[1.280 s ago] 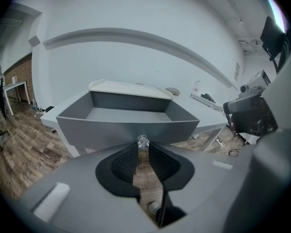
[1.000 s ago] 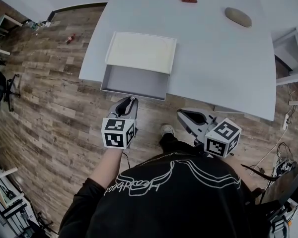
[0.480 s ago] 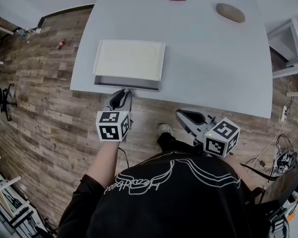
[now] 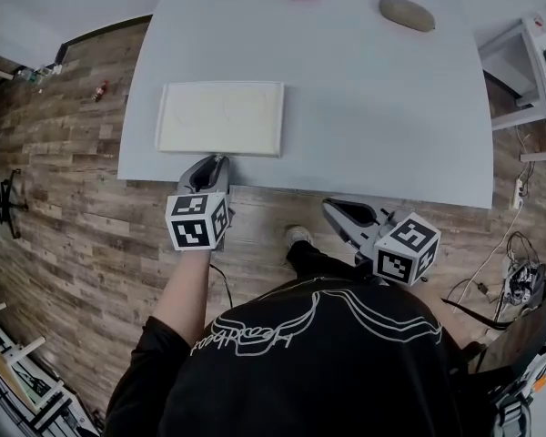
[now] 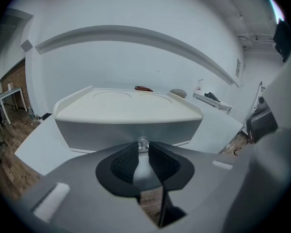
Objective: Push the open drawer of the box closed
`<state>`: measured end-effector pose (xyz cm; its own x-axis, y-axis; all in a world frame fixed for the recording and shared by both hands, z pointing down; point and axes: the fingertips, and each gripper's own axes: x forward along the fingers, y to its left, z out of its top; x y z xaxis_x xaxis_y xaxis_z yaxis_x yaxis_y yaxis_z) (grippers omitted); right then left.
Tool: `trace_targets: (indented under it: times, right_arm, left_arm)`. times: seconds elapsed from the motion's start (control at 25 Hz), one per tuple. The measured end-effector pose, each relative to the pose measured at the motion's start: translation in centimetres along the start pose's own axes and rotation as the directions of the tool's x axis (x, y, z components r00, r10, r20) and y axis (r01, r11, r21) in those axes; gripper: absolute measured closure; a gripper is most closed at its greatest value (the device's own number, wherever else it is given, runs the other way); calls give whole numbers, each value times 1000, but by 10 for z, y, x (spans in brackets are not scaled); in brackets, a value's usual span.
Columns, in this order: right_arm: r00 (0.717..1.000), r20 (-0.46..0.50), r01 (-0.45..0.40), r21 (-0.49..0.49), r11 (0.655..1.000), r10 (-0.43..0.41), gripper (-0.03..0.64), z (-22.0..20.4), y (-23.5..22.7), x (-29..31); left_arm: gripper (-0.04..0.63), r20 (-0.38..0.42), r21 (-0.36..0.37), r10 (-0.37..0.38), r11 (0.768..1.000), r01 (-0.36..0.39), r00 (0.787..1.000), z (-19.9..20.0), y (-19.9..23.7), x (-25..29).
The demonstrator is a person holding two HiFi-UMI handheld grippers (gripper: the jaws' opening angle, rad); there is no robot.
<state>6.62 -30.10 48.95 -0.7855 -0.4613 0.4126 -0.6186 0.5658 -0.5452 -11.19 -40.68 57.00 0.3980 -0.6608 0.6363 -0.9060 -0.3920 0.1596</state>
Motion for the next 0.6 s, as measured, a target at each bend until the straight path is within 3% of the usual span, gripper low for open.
trace_targets:
  times: [0.24,0.36,0.6]
  right_arm:
    - [1000,7,2,-10,1000,-1,607,-3,8,-7]
    - [1000,12,0,-19,1000,0,608,-6,19,-10]
    - [999,36,-6,-47,999,8,607,-21,52,-19]
  left_arm:
    - [520,2,-4,-12,1000,12,1000,1,-5,0]
    - [429,8,-11,-15,1000,15,1000,1,-8,-5]
    - [430,69,3,-76,997,76,995,1,-31,-56]
